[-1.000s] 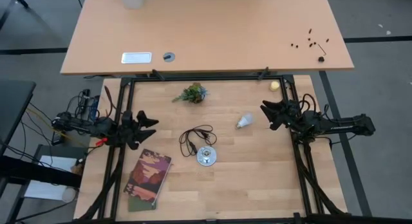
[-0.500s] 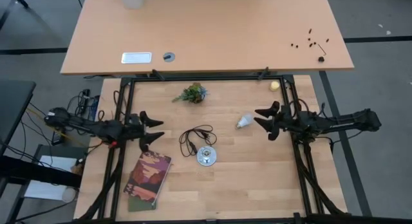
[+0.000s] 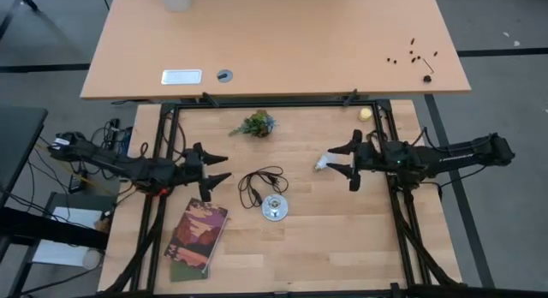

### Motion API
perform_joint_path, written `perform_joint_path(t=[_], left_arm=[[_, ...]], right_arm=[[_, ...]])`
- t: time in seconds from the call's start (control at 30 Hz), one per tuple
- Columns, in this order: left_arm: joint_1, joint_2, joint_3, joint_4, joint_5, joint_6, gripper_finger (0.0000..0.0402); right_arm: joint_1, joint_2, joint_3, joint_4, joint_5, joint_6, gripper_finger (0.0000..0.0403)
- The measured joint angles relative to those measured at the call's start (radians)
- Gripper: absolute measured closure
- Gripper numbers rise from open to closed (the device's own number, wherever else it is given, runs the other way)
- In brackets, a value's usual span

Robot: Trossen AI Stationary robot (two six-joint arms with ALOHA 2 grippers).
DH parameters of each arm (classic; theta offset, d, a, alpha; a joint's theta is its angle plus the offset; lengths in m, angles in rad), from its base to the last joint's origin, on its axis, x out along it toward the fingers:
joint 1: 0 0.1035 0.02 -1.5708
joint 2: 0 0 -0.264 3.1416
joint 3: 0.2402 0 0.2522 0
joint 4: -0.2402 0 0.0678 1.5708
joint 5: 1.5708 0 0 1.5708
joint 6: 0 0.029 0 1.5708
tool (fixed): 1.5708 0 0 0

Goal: Screw lightbulb
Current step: Insert the white lightbulb into the lamp socket

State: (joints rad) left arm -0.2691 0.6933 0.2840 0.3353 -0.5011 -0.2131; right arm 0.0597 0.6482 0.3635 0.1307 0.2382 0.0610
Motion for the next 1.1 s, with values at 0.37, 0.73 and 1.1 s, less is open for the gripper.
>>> perform_joint_path(t=[0.37,0.73,1.1], left_arm=[[-0.001,0.168,0.012,0.143,0.024,-0.166,0.0124],[-0.031,0.292,0.108,0.215,-0.046,-0.049,0.0124],[-0.047,0.393,0.192,0.213,-0.094,0.078,0.0124]], right_arm=[[0.0,0.184,0.249,-0.258,-0.023,0.022,0.0174],[-0.011,0.285,0.406,-0.412,-0.029,-0.03,0.0174],[-0.088,0.284,0.41,-0.533,-0.139,-0.026,0.0174]])
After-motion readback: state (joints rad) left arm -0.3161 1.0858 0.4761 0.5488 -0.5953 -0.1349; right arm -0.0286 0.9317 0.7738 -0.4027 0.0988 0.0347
